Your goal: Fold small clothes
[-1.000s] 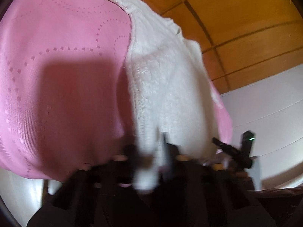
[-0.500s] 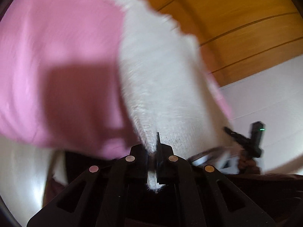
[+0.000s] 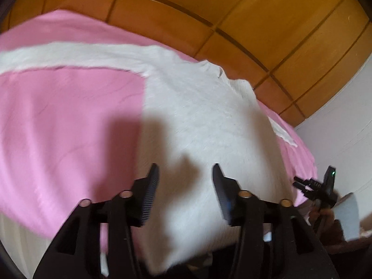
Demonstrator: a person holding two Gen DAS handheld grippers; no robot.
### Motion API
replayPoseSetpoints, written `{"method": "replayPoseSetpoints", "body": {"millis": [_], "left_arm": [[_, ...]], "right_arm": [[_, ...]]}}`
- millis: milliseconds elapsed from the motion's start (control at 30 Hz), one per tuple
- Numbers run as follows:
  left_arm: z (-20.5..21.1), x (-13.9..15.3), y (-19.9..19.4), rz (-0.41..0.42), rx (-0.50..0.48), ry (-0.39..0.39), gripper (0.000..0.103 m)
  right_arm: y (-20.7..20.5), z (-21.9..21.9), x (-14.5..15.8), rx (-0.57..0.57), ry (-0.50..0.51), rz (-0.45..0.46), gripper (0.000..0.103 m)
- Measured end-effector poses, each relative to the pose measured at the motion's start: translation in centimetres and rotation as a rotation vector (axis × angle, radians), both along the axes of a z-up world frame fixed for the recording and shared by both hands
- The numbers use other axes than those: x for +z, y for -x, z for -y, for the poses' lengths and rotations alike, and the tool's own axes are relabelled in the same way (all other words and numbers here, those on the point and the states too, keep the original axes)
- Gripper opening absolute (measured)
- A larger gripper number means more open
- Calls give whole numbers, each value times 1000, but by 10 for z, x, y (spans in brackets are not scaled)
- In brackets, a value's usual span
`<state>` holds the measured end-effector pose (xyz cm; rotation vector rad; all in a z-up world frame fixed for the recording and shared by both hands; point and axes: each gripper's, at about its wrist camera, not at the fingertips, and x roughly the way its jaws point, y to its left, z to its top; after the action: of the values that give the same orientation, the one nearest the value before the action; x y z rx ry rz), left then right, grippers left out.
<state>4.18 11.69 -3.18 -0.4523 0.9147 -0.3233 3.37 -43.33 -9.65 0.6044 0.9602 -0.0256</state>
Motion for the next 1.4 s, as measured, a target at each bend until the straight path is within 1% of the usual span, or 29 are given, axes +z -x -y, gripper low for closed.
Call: {"method": "replayPoseSetpoints", "body": {"millis": [67,100,133,167,267,300,400,467,533,567,600,633,667,700,733,767,833,900,933,967,1000,1033,1067,1100,1133,1233,1267,1300,1400], "left_arm": [[25,-4,-14,-7,-30,-8,49],[35,-6,-20,-14,-42,-19,49],[48,-9,-30,-25,-51,-40,49],[51,-11,-31,-33,-61,-53,49],[72,-19,-41,-49,-88,-73,49],[78,-22,-44,-59,-97,-84,49],[86,-29,-45,-71,-103,-127,60],[87,-32,-44,-78,-104,-149,61],[93,-34,-50,-70,-101,-171,61],[94,-35,-51,-68,-97,-183,61],[94,-37,-51,-71,-95,-188,61],[95,-39,-53,-79,-94,-191,61],[96,-40,-55,-84,-90,-195,61],[98,-41,-57,-85,-87,-196,61],[98,-42,-59,-85,-85,-196,61],[98,-42,-60,-85,-85,-198,61],[98,-43,-61,-87,-85,-194,61],[97,-44,-61,-89,-82,-186,61],[97,-44,-61,-90,-80,-183,62],[97,-44,-61,-89,-79,-179,63],[97,-44,-61,-88,-80,-172,65],[97,-44,-61,-87,-77,-170,65],[97,-45,-60,-86,-73,-168,65],[97,-45,-60,-85,-72,-168,65],[97,-44,-60,-85,-71,-169,66],[96,-44,-60,-87,-67,-165,66],[96,-44,-60,-87,-64,-162,66],[96,-44,-59,-87,-62,-161,66],[97,-45,-59,-85,-52,-164,66]], "right_arm": [[-17,24,-4,-88,-34,12,45],[-30,42,-8,-152,-70,19,45],[-37,55,-11,-195,-94,26,45],[-46,69,-12,-234,-118,35,45],[-82,111,-16,-385,-195,73,54],[-93,123,-17,-422,-217,79,54],[-121,149,-22,-501,-237,82,54],[-140,165,-22,-550,-238,84,54],[-155,179,-19,-569,-215,82,52],[-162,183,-17,-571,-197,72,42],[-168,186,-15,-561,-172,56,22],[-176,188,-16,-547,-141,35,11],[-174,191,-12,-541,-91,11,5],[-178,188,-8,-541,-36,6,4],[-173,191,2,-544,30,23,3],[-165,196,10,-566,91,28,0],[-146,213,15,-644,183,16,0],[-133,239,8,-707,201,-24,0],[-123,250,2,-743,205,-62,0],[-113,258,-3,-756,161,-65,0],[-107,261,-7,-740,86,-35,0],[-103,261,-8,-714,-6,18,3],[-100,257,-6,-698,-23,49,9],[-99,251,-3,-676,-24,77,27],[-100,241,-2,-649,-40,97,34],[-119,224,-4,-563,-85,111,35],[-128,220,-6,-548,-94,108,39],[-135,216,-9,-540,-109,107,45],[-159,209,-18,-540,-147,91,46]]}}
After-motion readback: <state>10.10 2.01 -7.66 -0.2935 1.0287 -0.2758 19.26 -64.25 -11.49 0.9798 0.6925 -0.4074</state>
